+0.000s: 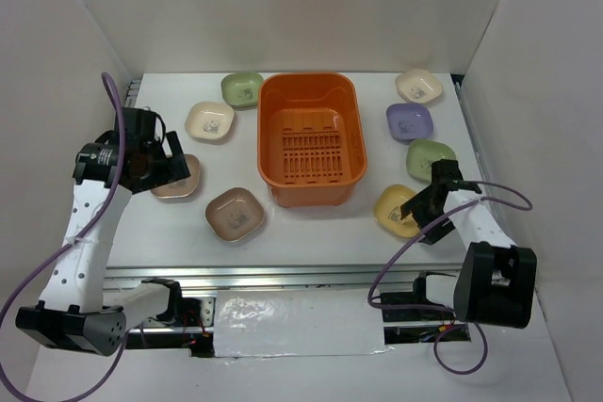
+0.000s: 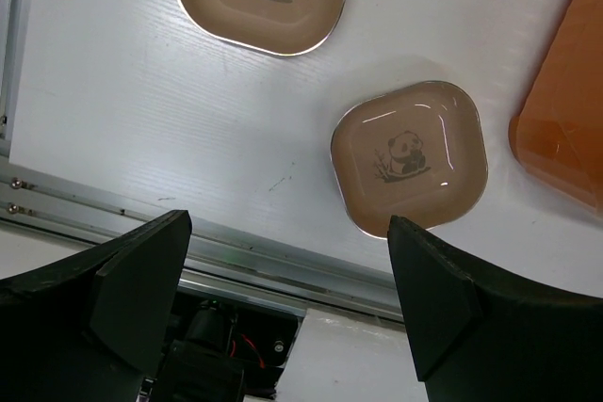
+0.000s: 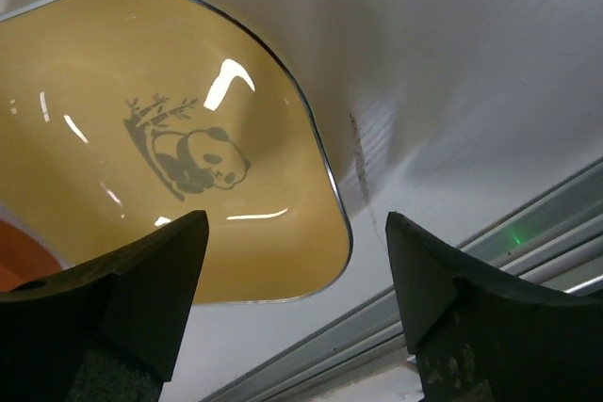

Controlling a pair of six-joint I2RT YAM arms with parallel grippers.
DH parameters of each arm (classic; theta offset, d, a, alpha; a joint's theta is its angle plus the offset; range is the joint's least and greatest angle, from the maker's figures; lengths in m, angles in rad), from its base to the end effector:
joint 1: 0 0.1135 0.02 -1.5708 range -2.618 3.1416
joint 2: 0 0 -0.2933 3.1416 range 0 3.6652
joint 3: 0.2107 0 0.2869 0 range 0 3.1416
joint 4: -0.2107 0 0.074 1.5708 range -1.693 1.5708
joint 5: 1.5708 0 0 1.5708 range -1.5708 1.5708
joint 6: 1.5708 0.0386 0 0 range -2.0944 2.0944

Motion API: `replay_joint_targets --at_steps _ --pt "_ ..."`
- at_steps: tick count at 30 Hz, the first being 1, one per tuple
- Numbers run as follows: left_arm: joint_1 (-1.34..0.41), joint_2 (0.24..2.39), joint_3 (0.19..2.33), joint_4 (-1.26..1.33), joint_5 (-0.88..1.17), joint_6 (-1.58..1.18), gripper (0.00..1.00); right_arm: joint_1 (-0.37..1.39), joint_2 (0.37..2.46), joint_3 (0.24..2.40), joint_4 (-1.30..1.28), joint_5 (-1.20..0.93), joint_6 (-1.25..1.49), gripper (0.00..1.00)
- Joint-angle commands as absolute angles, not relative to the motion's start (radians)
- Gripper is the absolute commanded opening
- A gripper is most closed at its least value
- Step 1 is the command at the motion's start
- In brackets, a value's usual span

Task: Place the plates into the plastic bin on the countertop

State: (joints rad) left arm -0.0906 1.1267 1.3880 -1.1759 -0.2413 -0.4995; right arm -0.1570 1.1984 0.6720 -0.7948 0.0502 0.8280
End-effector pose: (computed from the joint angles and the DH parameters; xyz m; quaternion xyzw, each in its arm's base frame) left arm 0.2175 -0.0105 0.4205 -0.2288 0.9123 0.0160 0.3392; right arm 0.2109 -0.0353 0.1886 0.4718 0.8725 0.0175 0.1257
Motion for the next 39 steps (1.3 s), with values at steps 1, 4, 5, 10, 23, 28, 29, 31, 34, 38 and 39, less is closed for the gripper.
replay_joint_targets --at_steps 1,4,5,10,23,28,29,31,34,38,39 --pt "-0.094 1.138 1.43 -1.14 -0.21 -0.482 0.99 -0.144 1.247 0.638 -0.704 0.084 0.87 0.79" --pt "-0.095 1.154 1.456 -1.144 -0.206 -0.482 0.99 -0.133 1.269 0.635 -0.683 0.094 0.873 0.58" --pt "-0.095 1.161 1.463 -1.147 -0.206 -0.482 0.99 -0.133 1.267 0.634 -0.675 0.094 0.87 0.45" --pt "-0.1 1.169 1.476 -1.149 -0.215 -0.48 0.99 -0.106 1.243 0.612 -0.663 0.074 0.871 0.23" --pt "-0.086 1.169 1.545 -1.17 -0.285 -0.518 0.99 0.032 0.827 0.852 -1.011 0.257 1.035 0.0" --pt "-0.081 1.16 1.54 -1.178 -0.282 -0.52 0.99 0.037 0.863 1.011 -1.071 0.383 1.055 0.0" --pt "-0.081 1.158 1.536 -1.178 -0.282 -0.523 0.99 0.041 0.873 1.053 -1.06 0.382 1.048 0.0" --pt "-0.08 1.147 1.529 -1.178 -0.281 -0.525 0.99 0.06 0.906 1.089 -0.944 0.312 0.987 0.0" --pt "-0.077 1.134 1.506 -1.169 -0.273 -0.526 0.99 0.118 1.035 1.167 -0.774 0.151 0.873 0.0" --pt "-0.072 1.117 1.45 -1.158 -0.241 -0.531 0.99 0.26 1.401 1.552 -0.86 0.135 0.769 0.0" --pt "-0.072 1.105 1.441 -1.157 -0.221 -0.535 0.99 0.282 1.476 1.633 -0.915 0.135 0.759 0.0"
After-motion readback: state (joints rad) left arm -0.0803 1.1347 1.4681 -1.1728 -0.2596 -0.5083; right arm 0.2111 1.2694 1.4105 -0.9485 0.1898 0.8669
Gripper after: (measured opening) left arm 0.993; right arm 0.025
